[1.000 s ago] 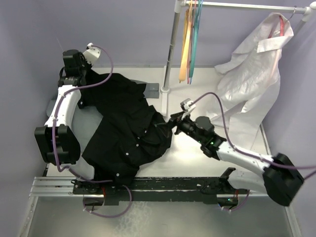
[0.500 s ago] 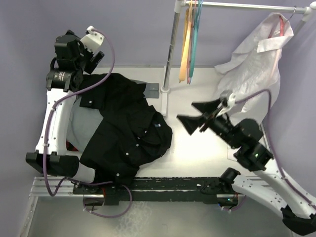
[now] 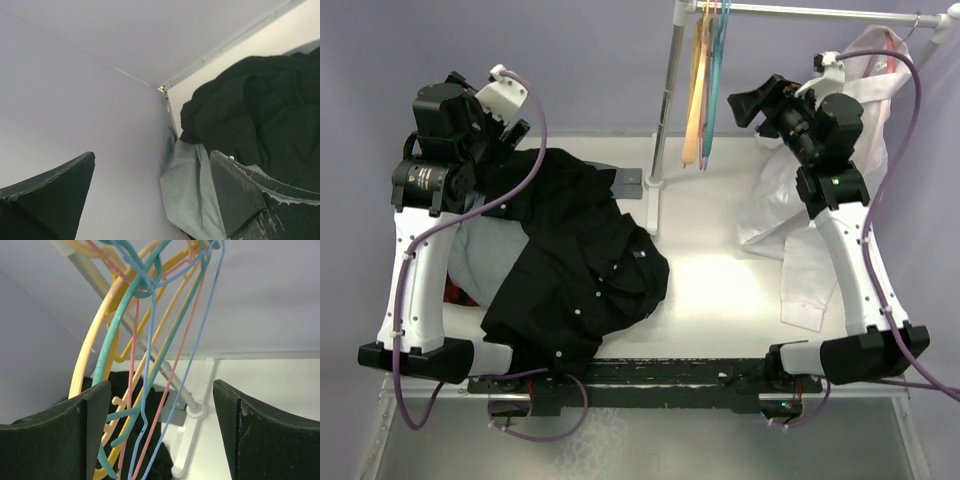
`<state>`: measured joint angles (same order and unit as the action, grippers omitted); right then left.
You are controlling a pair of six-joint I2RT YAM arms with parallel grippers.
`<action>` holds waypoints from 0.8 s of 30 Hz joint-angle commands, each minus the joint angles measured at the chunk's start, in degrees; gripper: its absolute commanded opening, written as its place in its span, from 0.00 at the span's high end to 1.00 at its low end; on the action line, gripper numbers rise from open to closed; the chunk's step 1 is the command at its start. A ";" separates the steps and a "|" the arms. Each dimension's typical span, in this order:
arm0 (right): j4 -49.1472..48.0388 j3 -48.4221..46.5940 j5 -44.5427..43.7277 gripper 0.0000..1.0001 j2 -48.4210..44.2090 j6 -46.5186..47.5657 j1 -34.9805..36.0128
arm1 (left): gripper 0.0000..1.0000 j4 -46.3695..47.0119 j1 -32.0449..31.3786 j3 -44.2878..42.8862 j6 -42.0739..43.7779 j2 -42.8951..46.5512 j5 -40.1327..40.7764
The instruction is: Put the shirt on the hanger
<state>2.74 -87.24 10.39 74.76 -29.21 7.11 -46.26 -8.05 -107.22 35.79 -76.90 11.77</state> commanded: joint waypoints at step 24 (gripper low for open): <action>-2.75 -11.02 4.07 0.31 13.20 -2.72 0.57 | 0.01 2.05 -0.30 4.36 1.43 -2.45 0.69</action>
<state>2.39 -93.93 14.48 88.07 -32.45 7.29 -46.89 -8.05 -103.18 36.69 -78.76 11.99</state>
